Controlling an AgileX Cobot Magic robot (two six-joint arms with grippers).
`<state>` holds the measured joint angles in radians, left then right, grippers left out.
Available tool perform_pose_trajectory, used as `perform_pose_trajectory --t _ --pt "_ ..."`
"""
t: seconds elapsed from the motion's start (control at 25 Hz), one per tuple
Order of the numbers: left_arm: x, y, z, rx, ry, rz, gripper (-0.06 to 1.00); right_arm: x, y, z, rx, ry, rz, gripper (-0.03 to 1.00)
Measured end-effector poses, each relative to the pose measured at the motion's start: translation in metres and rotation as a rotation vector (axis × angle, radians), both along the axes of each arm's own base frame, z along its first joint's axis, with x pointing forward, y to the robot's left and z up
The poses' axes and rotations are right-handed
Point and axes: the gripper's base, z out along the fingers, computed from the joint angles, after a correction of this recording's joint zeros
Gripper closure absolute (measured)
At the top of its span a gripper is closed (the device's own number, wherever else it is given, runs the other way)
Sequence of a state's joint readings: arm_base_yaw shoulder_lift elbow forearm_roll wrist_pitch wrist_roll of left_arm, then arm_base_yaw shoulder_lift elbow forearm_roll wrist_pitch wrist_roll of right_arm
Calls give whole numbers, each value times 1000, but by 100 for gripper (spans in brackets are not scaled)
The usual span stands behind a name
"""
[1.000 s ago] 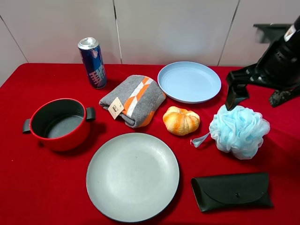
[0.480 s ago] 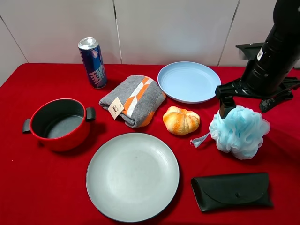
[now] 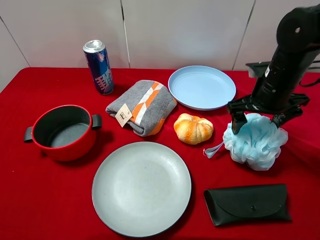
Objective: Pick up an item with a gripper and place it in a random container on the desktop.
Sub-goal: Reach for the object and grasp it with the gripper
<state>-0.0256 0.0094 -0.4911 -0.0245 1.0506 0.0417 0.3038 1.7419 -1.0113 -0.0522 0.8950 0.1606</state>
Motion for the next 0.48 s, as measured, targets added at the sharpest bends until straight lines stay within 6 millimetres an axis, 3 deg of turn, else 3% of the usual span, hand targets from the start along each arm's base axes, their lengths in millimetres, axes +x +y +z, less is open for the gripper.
perform_pose_trajectory --t 0.48 --pt "0 0 0 0 0 0 -3 3 2 -36 -27 116 27 28"
